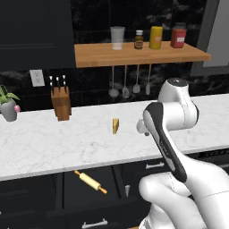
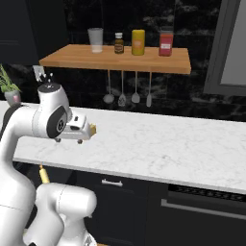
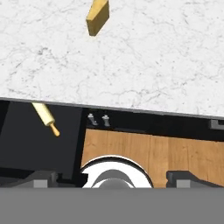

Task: Pick the rolling pin from the drawer and place it on the counter.

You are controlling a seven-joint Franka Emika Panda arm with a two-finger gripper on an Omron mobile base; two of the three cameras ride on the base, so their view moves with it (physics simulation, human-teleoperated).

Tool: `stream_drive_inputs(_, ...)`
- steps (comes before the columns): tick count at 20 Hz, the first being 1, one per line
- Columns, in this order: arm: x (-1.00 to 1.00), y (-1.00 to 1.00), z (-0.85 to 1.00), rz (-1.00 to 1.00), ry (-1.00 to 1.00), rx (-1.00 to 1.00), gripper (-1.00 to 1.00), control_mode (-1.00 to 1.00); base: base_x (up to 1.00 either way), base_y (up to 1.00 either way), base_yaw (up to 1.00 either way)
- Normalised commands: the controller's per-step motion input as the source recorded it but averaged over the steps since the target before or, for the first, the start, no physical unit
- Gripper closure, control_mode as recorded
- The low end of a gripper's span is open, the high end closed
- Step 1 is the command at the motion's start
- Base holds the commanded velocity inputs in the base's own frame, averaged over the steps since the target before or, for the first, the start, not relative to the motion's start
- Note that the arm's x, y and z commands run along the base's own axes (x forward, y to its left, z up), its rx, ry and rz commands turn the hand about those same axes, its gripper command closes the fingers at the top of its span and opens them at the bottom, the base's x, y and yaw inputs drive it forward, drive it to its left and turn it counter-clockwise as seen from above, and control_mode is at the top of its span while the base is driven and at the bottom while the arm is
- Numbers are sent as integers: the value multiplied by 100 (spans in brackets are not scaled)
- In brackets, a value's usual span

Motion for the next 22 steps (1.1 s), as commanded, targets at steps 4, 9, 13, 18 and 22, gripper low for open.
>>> stream_drive_inputs(4,4,17,0,1,0,0,-100,-100,0,0,0)
stream_drive_inputs(9,0,0,0,0,0,0,-100,100,0,-35,38)
stream_drive_inputs(13,0,0,0,0,0,0,-100,100,0,-42,57)
stream_drive_inputs(18,0,0,0,0,0,0,-100,100,0,-49,62)
stream_drive_inputs(22,0,0,0,0,0,0,-100,100,12,-49,63)
